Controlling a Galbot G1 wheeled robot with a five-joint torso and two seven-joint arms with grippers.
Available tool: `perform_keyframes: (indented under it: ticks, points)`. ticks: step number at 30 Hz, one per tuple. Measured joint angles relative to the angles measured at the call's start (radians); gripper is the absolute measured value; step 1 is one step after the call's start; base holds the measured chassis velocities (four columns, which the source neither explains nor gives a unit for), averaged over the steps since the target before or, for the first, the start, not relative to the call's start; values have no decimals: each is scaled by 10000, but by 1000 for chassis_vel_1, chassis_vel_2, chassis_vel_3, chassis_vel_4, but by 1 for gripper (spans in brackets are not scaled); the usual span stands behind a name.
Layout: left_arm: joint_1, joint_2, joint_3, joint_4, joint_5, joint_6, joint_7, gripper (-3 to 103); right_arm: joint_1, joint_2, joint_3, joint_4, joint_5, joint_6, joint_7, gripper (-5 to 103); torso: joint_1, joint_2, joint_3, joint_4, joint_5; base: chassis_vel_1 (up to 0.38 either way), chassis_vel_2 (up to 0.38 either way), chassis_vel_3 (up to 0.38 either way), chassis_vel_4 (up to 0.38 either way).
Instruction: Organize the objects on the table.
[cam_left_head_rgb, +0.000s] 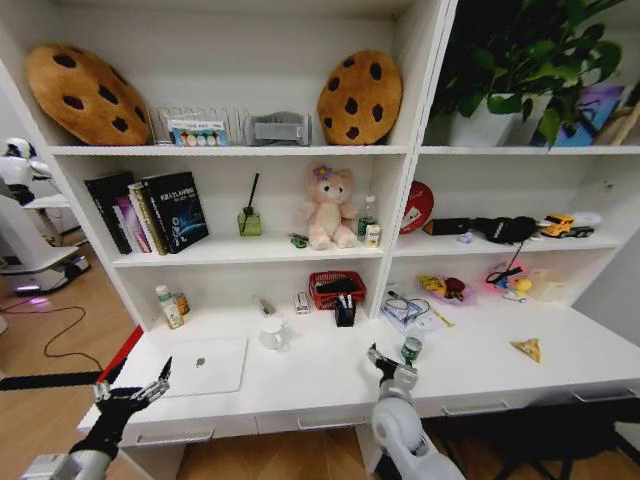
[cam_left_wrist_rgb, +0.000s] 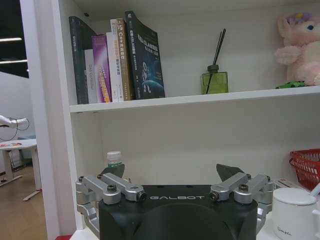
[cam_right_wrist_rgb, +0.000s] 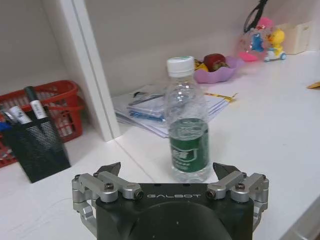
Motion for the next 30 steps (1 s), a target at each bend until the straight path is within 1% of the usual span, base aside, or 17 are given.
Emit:
perform_keyframes:
  ticks: [4, 7, 11, 18, 19, 20, 21, 23, 24, 26, 28, 30]
  points:
    - [0, 0, 0, 0, 0, 0, 0, 100, 23, -143, 213, -86, 87, 14, 3, 100, 0, 0, 0, 0, 0, 0, 0, 0, 0]
    - [0, 0, 0, 0, 0, 0, 0, 100, 437, -200, 339, -404, 249, 18, -33, 100, 0, -2, 1, 1, 0, 0, 0, 0, 0]
    - [0, 0, 0, 0, 0, 0, 0, 100, 1080, -129, 416, -1002, 288, 7, -266, 100, 1, -3, 1, 2, 0, 0, 0, 0, 0]
    - [0, 0, 0, 0, 0, 0, 0, 100, 1529, -16, 472, -1515, 328, 7, -354, 100, 2, -3, 2, 1, 0, 0, 0, 0, 0]
    - [0, 0, 0, 0, 0, 0, 0, 100, 1622, -15, 526, -1614, 338, 23, -369, 102, 2, -3, 1, 1, -1, 0, 0, 0, 0]
    - [0, 0, 0, 0, 0, 0, 0, 100, 1692, -17, 564, -1656, 338, 43, -378, 98, 2, -3, 2, 2, -1, 0, 0, 0, 0]
    - [0, 0, 0, 0, 0, 0, 0, 100, 1692, -17, 564, -1656, 338, 43, -378, 98, 2, -3, 2, 2, -1, 0, 0, 0, 0]
    - [0, 0, 0, 0, -1, 1, 0, 100, 1787, -41, 608, -1655, 349, 67, -372, 88, 3, -3, 1, 1, -1, 0, 0, 0, 0]
    - [0, 0, 0, 0, -1, 1, 0, 100, 1787, -41, 608, -1655, 349, 67, -372, 88, 3, -3, 1, 1, -1, 0, 0, 0, 0]
    - [0, 0, 0, 0, 0, 0, 0, 100, 1791, -37, 640, -1627, 349, 77, -355, 78, 2, -2, 2, 1, -1, 0, 0, 0, 0]
    - [0, 0, 0, 0, -1, 0, 0, 100, 1781, -30, 647, -1626, 348, 81, -352, 78, 3, -3, 2, 1, -2, 0, 0, 0, 0]
    - [0, 0, 0, 0, 0, 0, 0, 100, 1714, -5, 656, -1629, 330, 105, -349, 66, 2, -2, 1, 1, -1, 0, 0, 0, 0]
